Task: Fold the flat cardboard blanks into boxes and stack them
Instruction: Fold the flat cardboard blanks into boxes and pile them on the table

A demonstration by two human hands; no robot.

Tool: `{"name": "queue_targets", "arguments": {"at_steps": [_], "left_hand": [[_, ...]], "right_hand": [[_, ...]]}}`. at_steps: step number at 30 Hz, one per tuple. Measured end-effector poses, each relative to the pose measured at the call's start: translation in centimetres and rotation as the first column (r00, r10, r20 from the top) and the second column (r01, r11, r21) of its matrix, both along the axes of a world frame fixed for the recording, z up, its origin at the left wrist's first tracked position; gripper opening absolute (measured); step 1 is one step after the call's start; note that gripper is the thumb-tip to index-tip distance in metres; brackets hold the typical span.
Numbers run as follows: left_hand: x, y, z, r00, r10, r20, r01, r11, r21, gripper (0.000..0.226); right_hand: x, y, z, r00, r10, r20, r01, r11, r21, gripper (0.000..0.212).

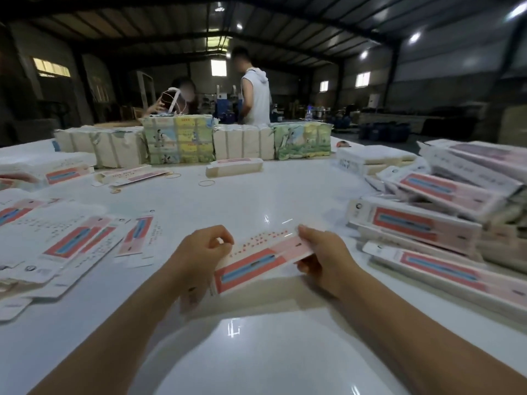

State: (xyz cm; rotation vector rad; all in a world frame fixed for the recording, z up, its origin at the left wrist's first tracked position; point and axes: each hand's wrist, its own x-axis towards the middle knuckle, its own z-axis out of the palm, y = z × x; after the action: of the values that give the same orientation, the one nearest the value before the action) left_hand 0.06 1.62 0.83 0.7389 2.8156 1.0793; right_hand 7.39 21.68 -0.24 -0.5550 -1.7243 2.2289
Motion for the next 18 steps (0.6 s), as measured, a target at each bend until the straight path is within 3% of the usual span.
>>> {"name": "queue_targets", "arguments": {"at_steps": [1, 3, 5, 7, 10, 11, 13, 16, 18], "left_hand": [[0.3, 0.1, -0.6, 0.991, 0.0, -0.13, -0.013, 0.995, -0.1, 0.016], [1.1, 0.6, -1.4, 0.938, -0.083, -0.337, -0.001, 0.97, -0.241, 0.055], [2.0, 1.5, -1.7, 0.909, -0.172, -0.379, 0.05, 0.949, -0.311, 0.091], [2.7, 2.1, -2.0, 0.902, -0.2, -0.383, 0.061, 0.937, -0.345, 0.11], [2.8, 2.3, -2.4, 0.897, -0.144, -0.418, 0.0, 0.945, -0.327, 0.101], [2.8, 2.2, -2.4, 0.894, -0.108, -0.435, -0.031, 0.953, -0.301, 0.097], [2.7, 1.9, -2.2, 0.887, -0.039, -0.461, -0.093, 0.961, -0.261, 0.093], [2.8, 1.7, -2.0, 0.882, 0.005, -0.471, -0.14, 0.958, -0.251, 0.093], [3.0, 1.6, -2.0, 0.873, 0.02, -0.488, -0.173, 0.947, -0.27, 0.096]], "right_hand": [[0.1, -0.1, -0.2, 1.0, -0.016, 0.015, 0.015, 0.997, 0.071, 0.026], [0.2, -0.6, -0.4, 1.0, -0.017, 0.014, 0.015, 0.988, 0.154, 0.026], [0.3, -1.2, -0.5, 0.999, 0.034, -0.036, -0.028, 0.985, 0.168, 0.026], [0.6, -1.7, -0.6, 0.993, 0.091, -0.08, -0.075, 0.98, 0.186, 0.026], [0.9, -2.0, -0.9, 0.992, 0.067, -0.108, -0.035, 0.96, 0.277, 0.009], [0.9, -1.9, -1.1, 0.991, 0.034, -0.126, 0.011, 0.939, 0.343, 0.016], [1.0, -1.8, -1.4, 0.98, 0.032, -0.195, 0.076, 0.85, 0.522, 0.041], [1.1, -2.0, -1.7, 0.97, 0.1, -0.223, 0.106, 0.647, 0.755, 0.035], [1.0, -2.2, -1.9, 0.979, 0.111, -0.171, 0.077, 0.574, 0.815, 0.034]]}}
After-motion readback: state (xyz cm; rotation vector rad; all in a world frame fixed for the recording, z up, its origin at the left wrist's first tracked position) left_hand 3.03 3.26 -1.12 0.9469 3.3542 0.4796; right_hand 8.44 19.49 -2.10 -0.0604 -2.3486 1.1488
